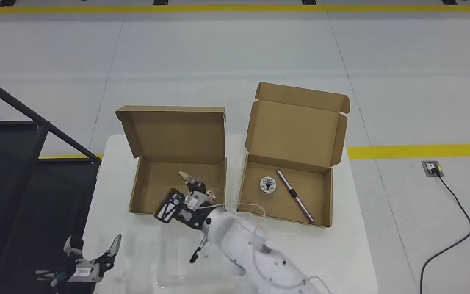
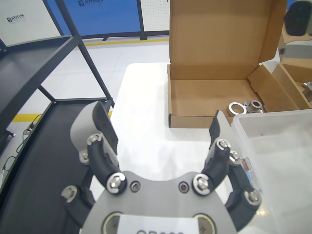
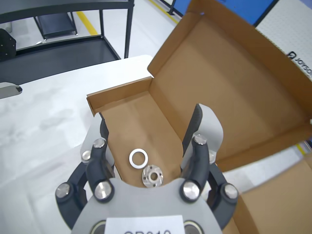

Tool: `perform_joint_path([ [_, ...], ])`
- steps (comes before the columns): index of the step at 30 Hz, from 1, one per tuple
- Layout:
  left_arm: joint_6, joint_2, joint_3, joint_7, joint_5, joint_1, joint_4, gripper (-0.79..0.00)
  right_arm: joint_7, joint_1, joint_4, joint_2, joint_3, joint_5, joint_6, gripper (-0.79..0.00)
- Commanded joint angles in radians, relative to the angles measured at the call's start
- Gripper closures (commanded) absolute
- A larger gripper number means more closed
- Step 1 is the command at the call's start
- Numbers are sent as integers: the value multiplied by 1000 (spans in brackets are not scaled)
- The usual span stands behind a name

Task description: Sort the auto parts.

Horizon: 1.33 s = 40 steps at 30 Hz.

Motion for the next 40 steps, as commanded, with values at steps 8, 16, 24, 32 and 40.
perform_joint_path([
  [8, -12, -2, 5, -16, 21, -9, -15, -785, -45, -443, -419, 82, 214, -174, 105, -785],
  [16, -12, -2, 5, -16, 21, -9, -15, -784, -76, -514, -457, 90, 252, -164, 135, -785],
  [24, -12, -2, 5, -16, 21, -9, -15, -784, -75, -513, -457, 90, 251, -164, 135, -785],
  [32, -12, -2, 5, -16, 21, -9, -15, -785, -75, -513, -457, 90, 251, -164, 135, -785],
  [40, -12, -2, 5, -16, 21, -9, -15, -785, -75, -513, -457, 90, 251, -164, 135, -785],
])
